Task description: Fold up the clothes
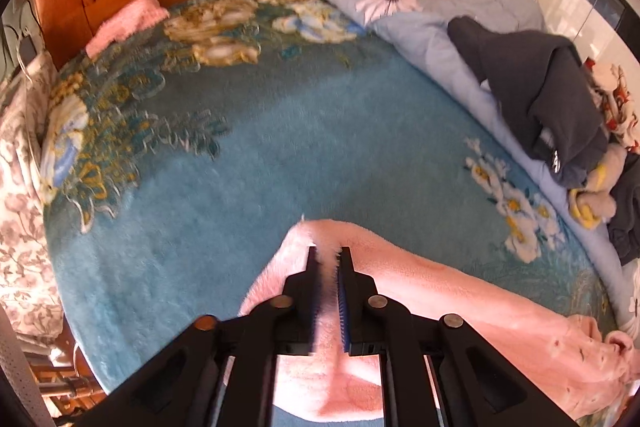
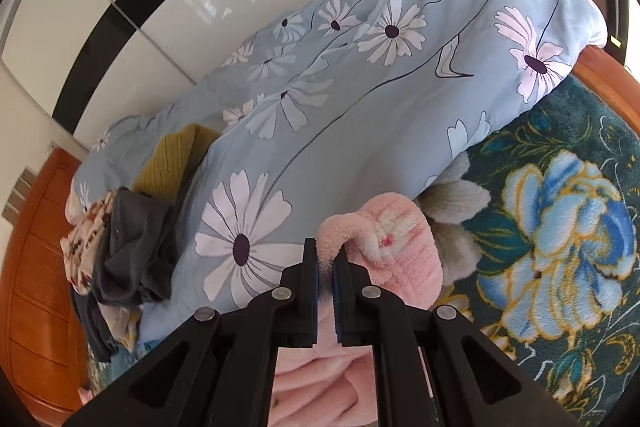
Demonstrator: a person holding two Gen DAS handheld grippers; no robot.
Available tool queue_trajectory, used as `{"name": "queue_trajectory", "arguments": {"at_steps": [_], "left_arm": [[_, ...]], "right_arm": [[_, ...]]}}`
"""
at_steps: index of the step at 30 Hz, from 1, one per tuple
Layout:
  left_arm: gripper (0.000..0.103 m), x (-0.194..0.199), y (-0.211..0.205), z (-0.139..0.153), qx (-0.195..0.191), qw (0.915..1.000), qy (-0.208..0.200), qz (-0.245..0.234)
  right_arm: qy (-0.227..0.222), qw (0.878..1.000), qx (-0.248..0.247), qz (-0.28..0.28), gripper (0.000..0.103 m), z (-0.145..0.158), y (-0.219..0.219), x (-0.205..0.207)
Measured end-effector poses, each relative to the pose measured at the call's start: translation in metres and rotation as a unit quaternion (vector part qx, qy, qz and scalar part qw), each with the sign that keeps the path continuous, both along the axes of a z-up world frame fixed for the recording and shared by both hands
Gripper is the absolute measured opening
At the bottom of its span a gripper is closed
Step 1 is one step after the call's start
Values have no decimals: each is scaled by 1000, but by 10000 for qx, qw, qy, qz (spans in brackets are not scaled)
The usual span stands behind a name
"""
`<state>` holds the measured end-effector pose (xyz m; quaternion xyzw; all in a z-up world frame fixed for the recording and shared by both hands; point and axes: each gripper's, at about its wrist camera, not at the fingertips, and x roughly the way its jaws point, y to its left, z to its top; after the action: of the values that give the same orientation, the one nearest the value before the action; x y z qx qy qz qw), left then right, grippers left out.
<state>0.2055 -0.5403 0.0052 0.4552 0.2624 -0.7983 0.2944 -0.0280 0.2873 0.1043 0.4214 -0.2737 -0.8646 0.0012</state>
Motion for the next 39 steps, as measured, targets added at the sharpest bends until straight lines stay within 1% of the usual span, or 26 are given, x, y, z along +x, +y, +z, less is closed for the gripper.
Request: {"name": "queue_trajectory", "arguments": {"at_steps": [1,3,4,5,7,10,13,14,17,19,22,25,27,29,30,32,33,34,37,39], "left_arm": [[40,2,0,-1,37,10000,16,-3],[59,8,-2,-2,97,9999,132,-15],[59,13,-4,0,133,9997,214,-2],[59,19,-7,1,177,9994,288,37],[60,35,-11,3,261,9986,406,209],[61,68,-15,-3,505,9945,677,622],[61,99,-13,-26,914,9887,776,903],[61,108,-11,-35,1053,9865,777,982],[61,126,-4,-59,1471,9788,856,1144],[59,132,1,-69,1684,9730,989,1227],[59,135,5,-73,1737,9670,1297,1339],[58,129,5,-74,1914,9600,1562,1320],[56,122,4,-76,1982,9582,1616,1281],[51,119,2,-79,1962,9587,1593,1306],[46,118,1,-80,1935,9590,1579,1341],[37,118,-2,-80,1958,9560,1660,1420],[31,118,-3,-81,1995,9539,1698,1464],[26,118,-5,-83,2050,9516,1712,1519],[21,119,-11,-89,2197,9449,1753,1678],[17,116,-12,-89,2212,9437,1749,1728]], "right_arm": [[-13,10000,-23,16,9,-1,-1,0],[13,10000,-92,30,28,1,-3,0],[51,10000,-74,43,44,4,-5,1],[102,9999,-32,82,49,7,-8,1],[180,9995,185,198,49,14,-17,3],[293,9980,393,393,51,21,-28,9],[501,9964,405,550,54,23,-37,26],[539,9962,360,576,56,20,-39,33],[530,9965,180,621,57,6,-39,55],[451,9971,50,604,57,-6,-36,70],[256,9984,-128,497,57,-28,-24,93],[40,9993,-225,284,57,-50,-8,114],[-76,9991,-415,106,57,-63,4,126],[-137,9971,-729,-149,57,-76,16,136],[-135,9957,-880,-269,57,-81,21,139],[-148,9910,-1236,-501,57,-93,28,144],[-160,9891,-1356,-547,57,-98,28,143],[-165,9876,-1454,-575,57,-102,26,141],[-192,9827,-1719,-668,57,-115,22,134],[-280,9796,-1837,-768,57,-125,17,123]]}}
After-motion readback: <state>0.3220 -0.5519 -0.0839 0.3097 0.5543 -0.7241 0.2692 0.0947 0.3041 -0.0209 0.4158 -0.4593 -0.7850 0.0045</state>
